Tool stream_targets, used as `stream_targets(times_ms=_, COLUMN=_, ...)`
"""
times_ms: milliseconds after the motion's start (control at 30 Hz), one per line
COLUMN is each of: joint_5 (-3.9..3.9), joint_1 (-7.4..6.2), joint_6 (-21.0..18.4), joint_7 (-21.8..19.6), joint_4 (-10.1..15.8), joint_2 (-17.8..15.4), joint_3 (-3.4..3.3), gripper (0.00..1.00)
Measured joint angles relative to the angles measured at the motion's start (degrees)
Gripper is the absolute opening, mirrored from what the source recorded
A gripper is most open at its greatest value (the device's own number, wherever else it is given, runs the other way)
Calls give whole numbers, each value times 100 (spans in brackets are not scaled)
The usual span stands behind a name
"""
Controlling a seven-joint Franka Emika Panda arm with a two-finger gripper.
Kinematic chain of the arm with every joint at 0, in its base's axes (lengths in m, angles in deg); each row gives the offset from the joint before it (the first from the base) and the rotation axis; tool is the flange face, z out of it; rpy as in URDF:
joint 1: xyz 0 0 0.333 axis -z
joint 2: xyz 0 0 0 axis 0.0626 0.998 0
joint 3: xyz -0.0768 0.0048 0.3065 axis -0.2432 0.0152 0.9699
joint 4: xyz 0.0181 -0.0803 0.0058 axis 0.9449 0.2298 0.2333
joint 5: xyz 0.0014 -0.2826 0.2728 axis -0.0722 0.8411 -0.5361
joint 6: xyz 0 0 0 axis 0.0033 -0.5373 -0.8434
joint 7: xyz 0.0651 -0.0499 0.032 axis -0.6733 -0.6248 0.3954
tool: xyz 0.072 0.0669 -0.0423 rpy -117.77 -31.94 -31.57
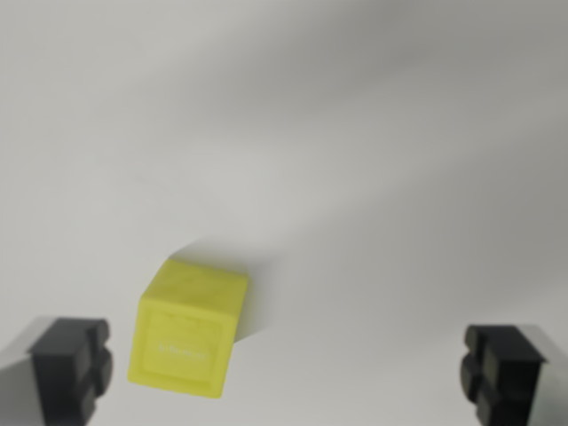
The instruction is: Pick yellow cube
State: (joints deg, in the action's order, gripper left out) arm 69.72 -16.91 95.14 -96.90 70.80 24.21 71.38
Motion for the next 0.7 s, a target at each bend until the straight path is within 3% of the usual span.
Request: stream_targets(times_ms=700, joint_5=2, joint_1=-379, joint_6=527, joint_7=-829, joint_4=187, joint_2=338, joint_3=0, gripper=100)
